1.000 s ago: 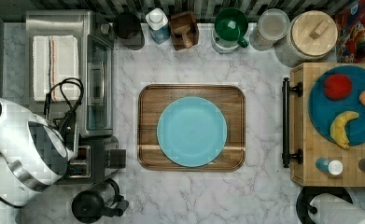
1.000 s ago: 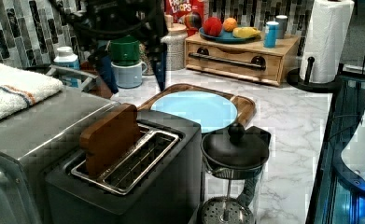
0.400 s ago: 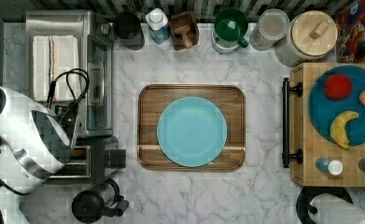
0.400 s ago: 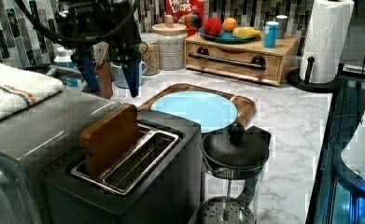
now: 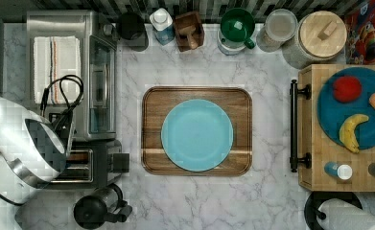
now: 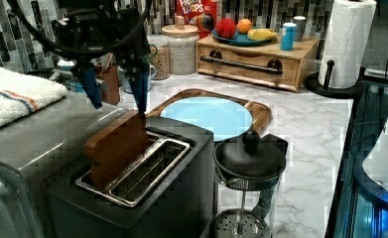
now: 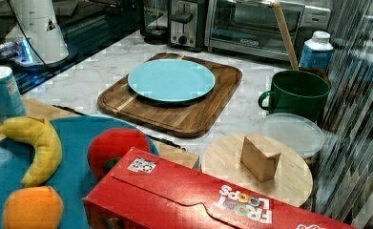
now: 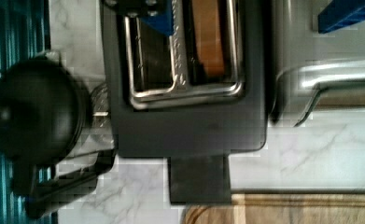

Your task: Pick up the toast.

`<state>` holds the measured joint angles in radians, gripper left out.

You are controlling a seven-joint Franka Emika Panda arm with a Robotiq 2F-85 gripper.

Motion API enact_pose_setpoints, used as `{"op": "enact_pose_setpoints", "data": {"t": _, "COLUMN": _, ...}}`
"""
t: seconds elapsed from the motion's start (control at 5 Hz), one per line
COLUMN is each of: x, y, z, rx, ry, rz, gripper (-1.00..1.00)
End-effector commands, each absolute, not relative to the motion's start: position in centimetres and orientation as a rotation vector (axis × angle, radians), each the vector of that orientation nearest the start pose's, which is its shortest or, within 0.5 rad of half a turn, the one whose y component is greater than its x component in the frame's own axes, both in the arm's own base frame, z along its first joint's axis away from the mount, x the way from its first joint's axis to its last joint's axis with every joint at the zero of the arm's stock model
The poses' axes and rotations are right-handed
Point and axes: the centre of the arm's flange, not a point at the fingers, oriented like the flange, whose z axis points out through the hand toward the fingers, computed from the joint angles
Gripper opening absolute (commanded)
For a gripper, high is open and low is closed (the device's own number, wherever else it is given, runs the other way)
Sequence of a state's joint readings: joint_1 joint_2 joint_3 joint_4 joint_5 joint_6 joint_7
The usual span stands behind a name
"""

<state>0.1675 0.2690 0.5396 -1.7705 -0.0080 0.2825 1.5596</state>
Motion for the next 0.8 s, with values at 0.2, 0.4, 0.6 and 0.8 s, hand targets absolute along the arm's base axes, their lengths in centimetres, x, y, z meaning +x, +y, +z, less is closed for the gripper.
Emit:
{"op": "enact_pose_setpoints", "data": {"t": 0.2, "x": 40.7, "y": 45.8, "z": 45.9, "rx": -2.206, "ry": 2.211, "rz": 0.384, "gripper": 1.00}}
{"op": "enact_pose_setpoints", "data": {"t": 0.4, "x": 40.2, "y": 46.2, "z": 45.7, "rx": -2.203, "ry": 2.223, "rz": 0.446, "gripper": 1.00}}
{"op": "enact_pose_setpoints", "data": {"t": 0.6, "x": 39.5, "y": 47.5, "z": 46.1, "rx": -2.207, "ry": 2.232, "rz": 0.465, "gripper": 1.00}}
{"op": "enact_pose_setpoints", "data": {"t": 0.8, "x": 38.6, "y": 48.1, "z": 44.5, "rx": -2.235, "ry": 2.231, "rz": 0.458, "gripper": 1.00}}
